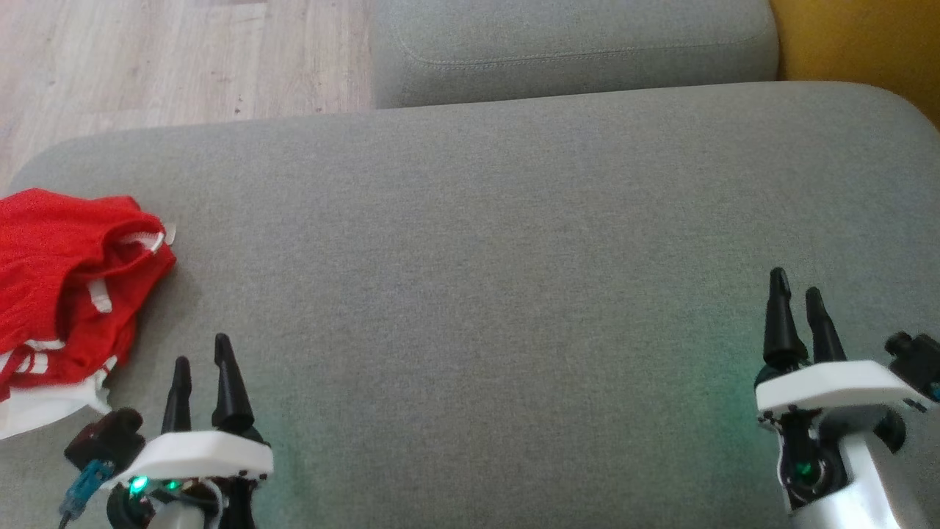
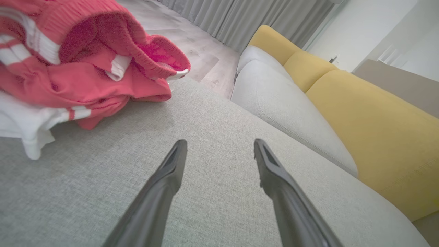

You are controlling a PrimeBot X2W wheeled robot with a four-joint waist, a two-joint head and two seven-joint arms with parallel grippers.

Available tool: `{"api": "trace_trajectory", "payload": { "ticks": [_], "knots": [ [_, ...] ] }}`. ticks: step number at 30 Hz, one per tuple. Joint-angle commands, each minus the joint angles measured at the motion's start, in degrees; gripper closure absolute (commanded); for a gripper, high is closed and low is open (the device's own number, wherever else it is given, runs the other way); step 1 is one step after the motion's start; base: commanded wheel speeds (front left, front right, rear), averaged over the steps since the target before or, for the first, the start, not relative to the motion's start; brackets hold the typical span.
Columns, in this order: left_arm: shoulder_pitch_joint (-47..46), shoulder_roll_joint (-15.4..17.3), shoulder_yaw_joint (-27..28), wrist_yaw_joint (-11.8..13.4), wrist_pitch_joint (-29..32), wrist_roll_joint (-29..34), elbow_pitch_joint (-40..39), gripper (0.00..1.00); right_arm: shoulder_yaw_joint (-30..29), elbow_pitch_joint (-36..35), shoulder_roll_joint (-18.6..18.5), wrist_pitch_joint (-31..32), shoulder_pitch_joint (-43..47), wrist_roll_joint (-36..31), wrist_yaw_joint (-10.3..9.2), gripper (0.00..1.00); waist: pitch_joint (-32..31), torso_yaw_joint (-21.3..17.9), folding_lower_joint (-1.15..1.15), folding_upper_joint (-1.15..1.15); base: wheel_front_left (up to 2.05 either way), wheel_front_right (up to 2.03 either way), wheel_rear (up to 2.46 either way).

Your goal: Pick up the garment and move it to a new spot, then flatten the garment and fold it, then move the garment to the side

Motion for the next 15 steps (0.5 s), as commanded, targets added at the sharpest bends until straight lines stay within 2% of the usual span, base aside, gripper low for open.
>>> {"api": "trace_trajectory", "payload": {
  "ticks": [1,15],
  "knots": [
    [-3.3,0.4,0.8,-0.2,-0.9,2.6,-1.3,0.0,1.4,-1.2,-0.8,-1.1,-4.3,-2.7,0.17,0.0,0.1,-0.1,0.0,0.0,0.0,0.0,0.0],
    [-6.1,0.5,1.0,0.0,-3.3,14.3,2.1,0.0,4.2,4.6,-0.4,-3.4,-9.4,-14.0,0.2,0.0,0.2,-0.6,0.0,0.0,0.0,0.0,0.0]
  ]
}}
